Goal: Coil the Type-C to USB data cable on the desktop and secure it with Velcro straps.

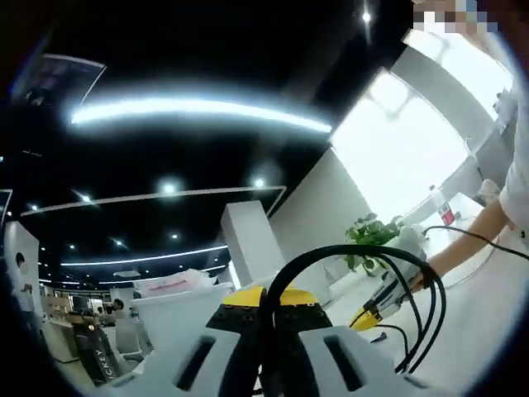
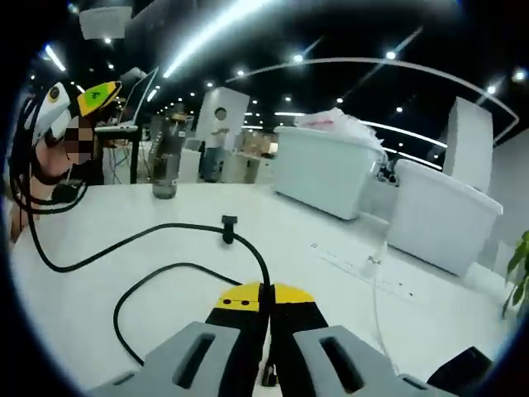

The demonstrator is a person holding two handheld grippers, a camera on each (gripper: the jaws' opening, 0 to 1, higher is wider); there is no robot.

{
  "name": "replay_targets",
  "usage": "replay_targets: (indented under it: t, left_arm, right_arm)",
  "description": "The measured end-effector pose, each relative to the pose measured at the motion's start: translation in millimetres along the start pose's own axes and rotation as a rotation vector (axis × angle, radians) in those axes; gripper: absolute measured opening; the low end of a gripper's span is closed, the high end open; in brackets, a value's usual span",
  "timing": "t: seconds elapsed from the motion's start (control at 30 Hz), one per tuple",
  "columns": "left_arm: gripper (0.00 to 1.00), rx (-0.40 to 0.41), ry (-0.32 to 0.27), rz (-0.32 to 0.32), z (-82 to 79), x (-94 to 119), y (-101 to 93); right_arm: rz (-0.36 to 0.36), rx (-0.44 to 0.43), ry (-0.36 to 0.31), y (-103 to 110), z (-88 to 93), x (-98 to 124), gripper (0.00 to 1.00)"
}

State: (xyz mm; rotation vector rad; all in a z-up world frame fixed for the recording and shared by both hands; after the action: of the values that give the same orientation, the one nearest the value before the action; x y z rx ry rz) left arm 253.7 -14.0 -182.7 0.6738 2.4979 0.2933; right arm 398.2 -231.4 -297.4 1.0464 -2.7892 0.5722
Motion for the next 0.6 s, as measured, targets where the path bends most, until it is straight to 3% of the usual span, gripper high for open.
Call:
replay_targets:
  t: [0.13,0.23,0.3,0.37,0.4,0.47,0.53,0.6]
  left_arm:
    - [0.04,0.138,-0.044,0.003,-12.6,-10.4,-0.9]
    - [0.04,0.157,-0.042,-0.009,-19.7,-18.8,4.6]
    - [0.05,0.135,-0.002,-0.041,-20.8,-28.2,9.4]
    - [0.05,0.129,0.073,-0.036,-15.7,-44.1,5.9]
    - [0.05,0.112,0.11,-0.012,-11.7,-50.1,-0.9]
    - [0.05,0.101,0.124,0.009,-6.0,-59.4,-19.3]
    - [0.05,0.051,0.127,0.027,0.3,-62.3,-40.2]
    - [0.05,0.043,0.117,0.028,9.5,-61.4,-57.4]
  right_arm:
    - [0.125,0.051,0.022,-32.6,11.8,29.0,0.02]
    - [0.224,0.06,0.038,-57.9,20.8,51.2,0.02]
    - [0.302,0.051,0.041,-75.3,23.8,65.4,0.02]
    - [0.379,-0.04,0.007,-89.0,20.9,81.2,0.02]
    - [0.375,-0.147,-0.044,-87.6,16.0,86.0,0.02]
    - [0.292,-0.367,-0.16,-74.7,4.7,93.4,0.02]
    - [0.209,-0.392,-0.178,-59.0,1.6,94.9,0.02]
    - [0.229,-0.298,-0.173,-54.4,0.9,95.8,0.02]
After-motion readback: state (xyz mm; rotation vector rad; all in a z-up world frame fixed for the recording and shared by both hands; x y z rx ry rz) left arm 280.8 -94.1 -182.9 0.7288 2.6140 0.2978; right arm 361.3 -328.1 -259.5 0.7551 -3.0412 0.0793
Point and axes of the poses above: the point that each gripper's makers call its tool centre point, and the gripper's own axes: x roughly backward along the fingers, y roughly to its left, z roughly out of its underside, the point moved 5 cm from there along x, roughly backward along the fingers
